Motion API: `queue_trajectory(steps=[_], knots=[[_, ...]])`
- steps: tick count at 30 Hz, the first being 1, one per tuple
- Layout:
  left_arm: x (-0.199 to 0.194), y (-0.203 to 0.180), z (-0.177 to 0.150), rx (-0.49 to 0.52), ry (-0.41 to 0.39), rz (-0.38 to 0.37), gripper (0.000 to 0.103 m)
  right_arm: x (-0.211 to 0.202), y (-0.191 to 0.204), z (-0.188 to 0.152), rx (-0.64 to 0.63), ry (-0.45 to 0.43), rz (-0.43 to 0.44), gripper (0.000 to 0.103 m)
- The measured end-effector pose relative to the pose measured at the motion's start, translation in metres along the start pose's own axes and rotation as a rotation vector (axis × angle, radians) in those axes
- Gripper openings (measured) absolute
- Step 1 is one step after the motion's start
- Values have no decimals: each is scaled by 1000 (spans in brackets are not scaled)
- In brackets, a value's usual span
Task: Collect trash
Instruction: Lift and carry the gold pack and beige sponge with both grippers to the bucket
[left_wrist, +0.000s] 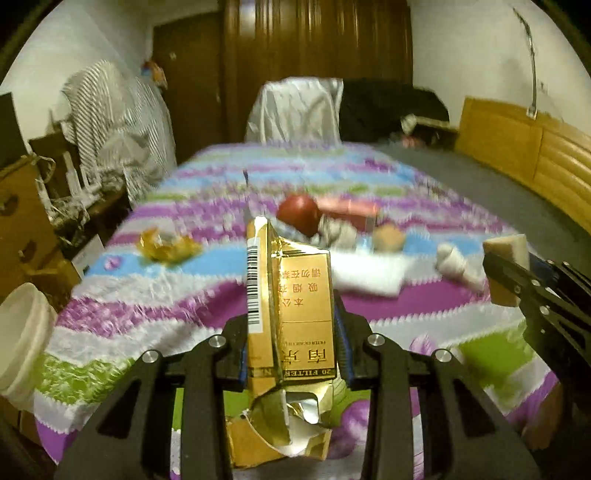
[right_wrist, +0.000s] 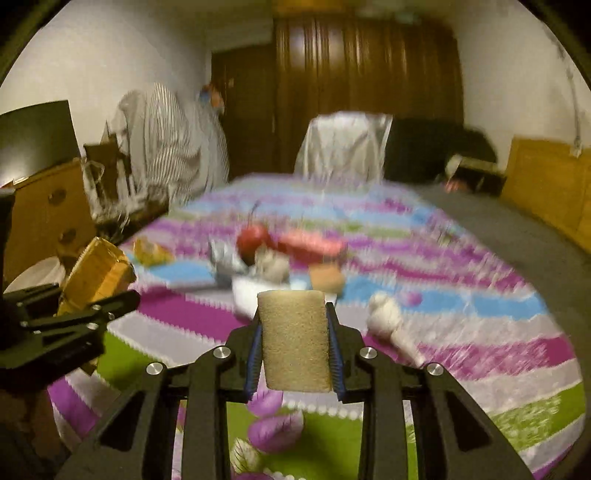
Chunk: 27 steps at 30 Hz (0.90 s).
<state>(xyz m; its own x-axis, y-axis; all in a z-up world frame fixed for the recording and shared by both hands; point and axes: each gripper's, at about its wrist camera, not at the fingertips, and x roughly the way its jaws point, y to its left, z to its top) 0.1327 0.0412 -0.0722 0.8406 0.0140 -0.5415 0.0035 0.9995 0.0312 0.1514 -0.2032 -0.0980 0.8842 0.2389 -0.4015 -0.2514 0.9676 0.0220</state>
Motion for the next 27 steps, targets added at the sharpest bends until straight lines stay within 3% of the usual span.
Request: queue_trajectory(steps=[4, 12, 27], knots=[[-27, -8, 9, -12, -100, 13, 33, -37, 6, 17, -6, -125, -46, 31], [-68, -18, 18, -7, -224, 20, 33, -79, 16, 24, -20, -217, -85, 31], [-94, -20, 18, -2, -271, 9, 33, -120, 16, 25, -8, -252, -86, 31]])
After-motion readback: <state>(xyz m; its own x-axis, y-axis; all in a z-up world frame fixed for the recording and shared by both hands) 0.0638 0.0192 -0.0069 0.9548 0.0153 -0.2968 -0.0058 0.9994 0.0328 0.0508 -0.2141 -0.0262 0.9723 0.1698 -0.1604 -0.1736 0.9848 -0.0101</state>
